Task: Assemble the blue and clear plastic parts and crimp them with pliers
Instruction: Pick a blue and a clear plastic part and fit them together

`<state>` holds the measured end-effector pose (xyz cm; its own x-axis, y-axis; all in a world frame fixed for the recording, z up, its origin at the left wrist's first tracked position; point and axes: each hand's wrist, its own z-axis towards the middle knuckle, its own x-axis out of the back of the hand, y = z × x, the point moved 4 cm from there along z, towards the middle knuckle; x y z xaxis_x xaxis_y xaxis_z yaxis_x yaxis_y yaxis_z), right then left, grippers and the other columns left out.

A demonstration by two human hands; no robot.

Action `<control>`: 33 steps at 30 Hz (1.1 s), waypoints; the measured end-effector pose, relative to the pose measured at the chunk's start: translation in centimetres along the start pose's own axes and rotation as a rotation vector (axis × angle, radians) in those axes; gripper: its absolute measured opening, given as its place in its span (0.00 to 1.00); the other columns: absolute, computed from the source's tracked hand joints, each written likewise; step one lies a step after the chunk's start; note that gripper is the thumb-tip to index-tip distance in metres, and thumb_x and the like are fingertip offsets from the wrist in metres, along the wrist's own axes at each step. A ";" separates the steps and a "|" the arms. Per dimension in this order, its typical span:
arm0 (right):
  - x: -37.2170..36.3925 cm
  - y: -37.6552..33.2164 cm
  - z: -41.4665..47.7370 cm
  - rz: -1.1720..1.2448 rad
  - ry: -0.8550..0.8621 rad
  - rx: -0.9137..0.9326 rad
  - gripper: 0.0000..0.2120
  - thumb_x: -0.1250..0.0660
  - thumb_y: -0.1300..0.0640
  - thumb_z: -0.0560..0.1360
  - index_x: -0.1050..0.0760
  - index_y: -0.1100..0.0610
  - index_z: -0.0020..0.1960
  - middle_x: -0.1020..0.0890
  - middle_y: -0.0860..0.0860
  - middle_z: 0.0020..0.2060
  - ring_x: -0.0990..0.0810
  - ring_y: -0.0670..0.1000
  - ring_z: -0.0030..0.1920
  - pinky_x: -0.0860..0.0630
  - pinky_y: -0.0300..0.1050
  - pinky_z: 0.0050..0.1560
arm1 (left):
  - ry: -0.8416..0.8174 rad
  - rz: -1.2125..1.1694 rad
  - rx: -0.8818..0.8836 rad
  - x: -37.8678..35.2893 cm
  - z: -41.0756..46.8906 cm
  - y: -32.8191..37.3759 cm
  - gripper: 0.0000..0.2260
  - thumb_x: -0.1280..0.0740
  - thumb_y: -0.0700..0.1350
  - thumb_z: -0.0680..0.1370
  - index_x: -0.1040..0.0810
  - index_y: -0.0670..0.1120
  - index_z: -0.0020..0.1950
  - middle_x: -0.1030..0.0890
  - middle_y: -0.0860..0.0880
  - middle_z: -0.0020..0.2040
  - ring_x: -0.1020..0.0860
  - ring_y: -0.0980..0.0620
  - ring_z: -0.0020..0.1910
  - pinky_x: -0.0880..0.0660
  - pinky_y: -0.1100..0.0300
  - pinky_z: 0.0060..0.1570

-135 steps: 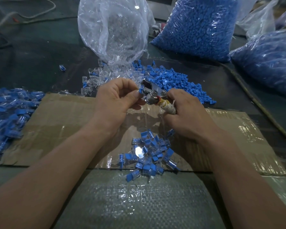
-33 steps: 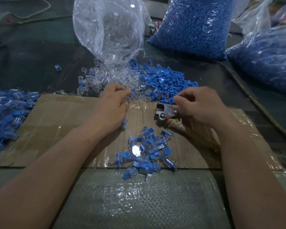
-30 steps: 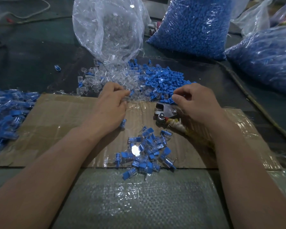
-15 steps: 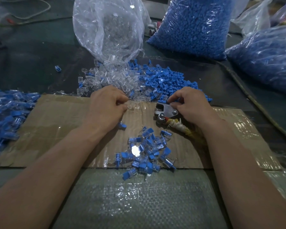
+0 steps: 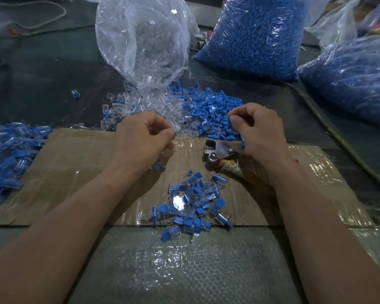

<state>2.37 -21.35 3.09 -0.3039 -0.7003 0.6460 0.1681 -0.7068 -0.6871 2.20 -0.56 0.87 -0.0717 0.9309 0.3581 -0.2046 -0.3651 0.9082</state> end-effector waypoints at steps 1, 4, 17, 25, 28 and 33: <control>0.0 -0.2 -0.1 0.086 -0.005 -0.031 0.09 0.36 0.60 0.76 0.27 0.47 0.41 0.24 0.41 0.37 0.23 0.40 0.39 0.26 0.30 0.40 | 0.000 -0.040 0.018 0.0 -0.1 0.0 0.07 0.30 0.38 0.73 0.23 0.49 0.37 0.18 0.49 0.33 0.18 0.56 0.32 0.23 0.67 0.32; -0.5 -0.8 -0.5 0.226 -0.040 -0.079 0.11 0.37 0.61 0.76 0.29 0.47 0.40 0.22 0.44 0.37 0.21 0.39 0.38 0.23 0.32 0.41 | -0.036 -0.184 0.096 0.0 -0.3 0.2 0.04 0.30 0.37 0.72 0.22 0.43 0.38 0.18 0.46 0.32 0.18 0.54 0.31 0.22 0.65 0.31; -2.5 -4.9 -2.9 0.257 -0.041 0.206 0.09 0.31 0.65 0.71 0.25 0.52 0.39 0.22 0.44 0.33 0.21 0.46 0.35 0.23 0.38 0.38 | -0.129 -0.371 0.124 -0.6 -0.7 1.0 0.06 0.29 0.33 0.69 0.24 0.42 0.38 0.18 0.46 0.31 0.18 0.52 0.31 0.23 0.65 0.30; -2.6 -5.0 -3.1 0.114 0.014 0.283 0.01 0.30 0.64 0.70 0.22 0.61 0.40 0.26 0.40 0.30 0.26 0.39 0.30 0.26 0.33 0.36 | -0.114 -0.329 0.054 -0.8 -0.9 1.3 0.07 0.28 0.34 0.68 0.24 0.44 0.39 0.18 0.50 0.31 0.18 0.55 0.30 0.25 0.68 0.30; -2.8 -5.0 -3.1 0.127 -0.021 0.281 0.03 0.29 0.62 0.70 0.22 0.60 0.39 0.25 0.41 0.29 0.27 0.39 0.29 0.27 0.31 0.33 | -0.106 -0.311 0.033 -0.7 -0.9 1.4 0.07 0.28 0.34 0.69 0.23 0.44 0.38 0.18 0.50 0.31 0.19 0.56 0.30 0.25 0.69 0.30; -3.1 -4.8 -3.2 0.130 -0.079 0.270 0.05 0.28 0.59 0.70 0.24 0.56 0.38 0.26 0.40 0.29 0.26 0.39 0.30 0.28 0.30 0.32 | -0.130 -0.275 0.000 -0.7 -1.0 1.6 0.07 0.29 0.34 0.70 0.23 0.45 0.38 0.18 0.51 0.32 0.19 0.56 0.30 0.24 0.69 0.31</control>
<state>-0.50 -15.42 3.35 -0.1917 -0.7847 0.5896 0.4471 -0.6046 -0.6593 0.99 -1.75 1.88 0.1123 0.9860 0.1231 -0.1989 -0.0990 0.9750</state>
